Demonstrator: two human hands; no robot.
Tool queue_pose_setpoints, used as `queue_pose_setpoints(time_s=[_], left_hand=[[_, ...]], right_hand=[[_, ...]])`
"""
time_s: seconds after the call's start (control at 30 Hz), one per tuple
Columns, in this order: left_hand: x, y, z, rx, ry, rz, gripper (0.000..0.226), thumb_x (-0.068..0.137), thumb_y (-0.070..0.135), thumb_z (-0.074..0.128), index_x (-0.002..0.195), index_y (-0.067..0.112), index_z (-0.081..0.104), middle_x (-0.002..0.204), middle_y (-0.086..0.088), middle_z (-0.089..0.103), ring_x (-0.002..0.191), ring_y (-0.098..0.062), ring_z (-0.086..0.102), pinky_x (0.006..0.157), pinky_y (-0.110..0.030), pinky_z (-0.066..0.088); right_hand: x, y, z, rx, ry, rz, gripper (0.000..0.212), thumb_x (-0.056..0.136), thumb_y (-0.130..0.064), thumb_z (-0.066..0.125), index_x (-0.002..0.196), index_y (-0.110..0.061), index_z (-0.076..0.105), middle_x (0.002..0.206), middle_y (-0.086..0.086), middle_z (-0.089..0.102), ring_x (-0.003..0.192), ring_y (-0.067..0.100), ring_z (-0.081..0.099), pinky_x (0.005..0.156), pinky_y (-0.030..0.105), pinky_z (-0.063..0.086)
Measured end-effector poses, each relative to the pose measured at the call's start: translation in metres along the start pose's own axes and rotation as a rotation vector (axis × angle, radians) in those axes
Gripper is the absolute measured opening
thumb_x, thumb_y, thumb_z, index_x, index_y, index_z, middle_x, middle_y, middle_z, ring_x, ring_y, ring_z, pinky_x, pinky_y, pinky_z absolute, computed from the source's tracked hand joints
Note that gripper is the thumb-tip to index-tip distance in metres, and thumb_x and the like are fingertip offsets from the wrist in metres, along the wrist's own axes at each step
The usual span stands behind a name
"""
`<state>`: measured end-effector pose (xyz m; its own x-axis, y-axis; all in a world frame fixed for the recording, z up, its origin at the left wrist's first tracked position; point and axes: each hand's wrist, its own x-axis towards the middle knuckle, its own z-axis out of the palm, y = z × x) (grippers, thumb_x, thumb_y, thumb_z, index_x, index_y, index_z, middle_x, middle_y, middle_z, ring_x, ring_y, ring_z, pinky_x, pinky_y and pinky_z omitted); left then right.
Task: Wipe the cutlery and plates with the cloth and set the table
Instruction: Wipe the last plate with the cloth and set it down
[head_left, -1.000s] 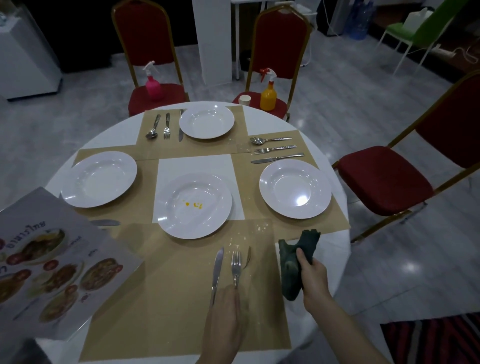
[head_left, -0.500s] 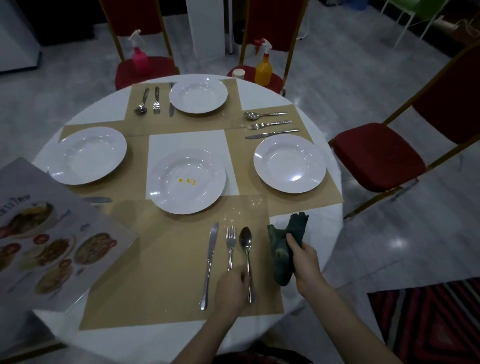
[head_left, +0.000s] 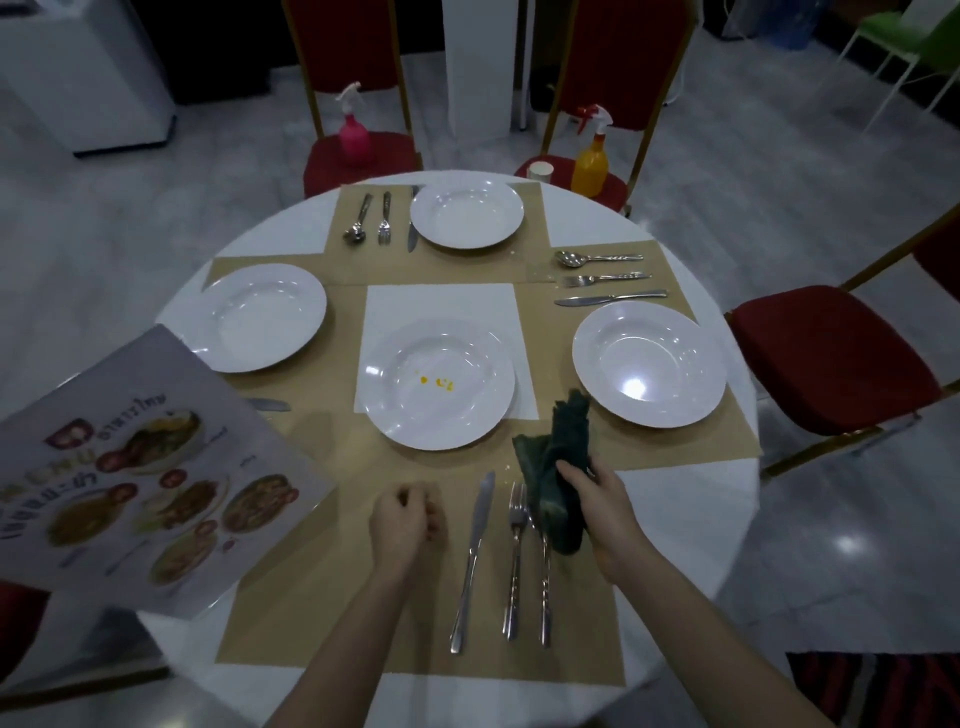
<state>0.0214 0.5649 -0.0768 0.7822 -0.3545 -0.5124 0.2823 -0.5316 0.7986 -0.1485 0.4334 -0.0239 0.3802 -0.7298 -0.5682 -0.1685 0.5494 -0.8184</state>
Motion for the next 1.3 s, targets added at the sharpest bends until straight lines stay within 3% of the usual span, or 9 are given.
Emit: queue_pose_setpoints(time_s=[0.17,0.3,0.47,0.57,0.67,0.8,0.93,1.13,1.3], left_hand=[[0.061,0.020,-0.011,-0.186,-0.021,-0.111,0.020,0.093,0.021,0.056,0.081,0.005,0.059,0.062,-0.007,0.069,0.058,-0.025,0.067,0.068,-0.040,0.056],[0.079,0.037,-0.008,-0.209,-0.089,-0.128,0.022,0.090,0.023,0.060,0.098,0.002,0.058,0.086,-0.013,0.069,0.065,-0.028,0.070,0.075,-0.043,0.059],[0.083,0.051,-0.011,-0.165,-0.114,-0.084,0.018,0.090,0.009,0.055,0.105,-0.001,0.060,0.084,-0.016,0.068,0.063,-0.031,0.067,0.068,-0.042,0.054],[0.072,0.056,-0.013,-0.251,-0.180,-0.023,0.019,0.091,0.004,0.051,0.107,0.005,0.062,0.097,-0.011,0.071,0.077,-0.029,0.071,0.072,-0.044,0.060],[0.054,0.053,-0.019,-0.270,-0.193,0.021,0.016,0.091,0.006,0.053,0.097,0.011,0.067,0.091,-0.006,0.073,0.081,-0.024,0.070,0.061,-0.030,0.059],[0.027,0.043,-0.026,-0.270,-0.260,0.056,0.019,0.094,0.010,0.052,0.102,0.012,0.069,0.092,-0.007,0.074,0.087,-0.021,0.069,0.065,-0.023,0.055],[0.003,0.043,-0.035,-0.313,-0.301,0.118,0.025,0.096,0.010,0.050,0.108,0.023,0.068,0.099,0.003,0.074,0.090,-0.012,0.070,0.071,-0.025,0.058],[-0.022,0.047,-0.033,-0.329,-0.281,0.142,0.020,0.094,0.008,0.051,0.097,0.016,0.069,0.091,-0.008,0.072,0.083,-0.016,0.069,0.062,-0.023,0.057],[-0.034,0.044,-0.029,-0.364,-0.266,0.117,0.025,0.095,0.005,0.049,0.098,0.017,0.071,0.092,-0.010,0.074,0.088,-0.025,0.070,0.072,-0.040,0.058]], right_hand=[[0.030,-0.019,0.044,-0.155,-0.026,0.000,0.019,0.092,-0.017,0.057,0.109,-0.018,0.064,0.098,0.005,0.072,0.091,0.021,0.068,0.085,0.040,0.056],[0.047,-0.024,0.070,-0.171,-0.015,-0.073,0.026,0.092,-0.012,0.058,0.117,-0.018,0.059,0.104,0.002,0.070,0.092,0.015,0.068,0.077,0.028,0.055],[0.058,-0.024,0.084,-0.355,0.001,-0.271,0.029,0.092,-0.008,0.059,0.118,-0.021,0.062,0.097,-0.011,0.067,0.086,0.003,0.065,0.066,0.015,0.052],[0.064,-0.026,0.090,-0.651,0.006,-0.496,0.037,0.092,-0.009,0.058,0.126,-0.023,0.059,0.108,-0.004,0.063,0.096,0.008,0.060,0.078,0.021,0.051],[0.077,-0.033,0.098,-1.119,-0.028,-0.779,0.045,0.092,-0.009,0.058,0.136,-0.019,0.054,0.125,0.005,0.054,0.107,0.019,0.055,0.084,0.021,0.047],[0.085,-0.038,0.114,-1.594,-0.378,-1.033,0.053,0.081,-0.007,0.069,0.132,-0.014,0.057,0.125,0.014,0.057,0.104,0.033,0.056,0.082,0.039,0.052],[0.084,-0.046,0.107,-1.698,-0.489,-1.200,0.055,0.073,-0.002,0.073,0.126,-0.011,0.060,0.111,0.014,0.062,0.089,0.031,0.060,0.070,0.040,0.054],[0.079,-0.057,0.080,-1.818,-0.150,-0.924,0.043,0.095,-0.009,0.045,0.138,-0.013,0.044,0.129,0.011,0.049,0.114,0.027,0.047,0.094,0.035,0.043],[0.025,-0.022,0.093,-1.562,-0.413,-1.048,0.045,0.068,-0.011,0.079,0.112,-0.012,0.069,0.095,0.010,0.064,0.081,0.026,0.062,0.064,0.031,0.052]])
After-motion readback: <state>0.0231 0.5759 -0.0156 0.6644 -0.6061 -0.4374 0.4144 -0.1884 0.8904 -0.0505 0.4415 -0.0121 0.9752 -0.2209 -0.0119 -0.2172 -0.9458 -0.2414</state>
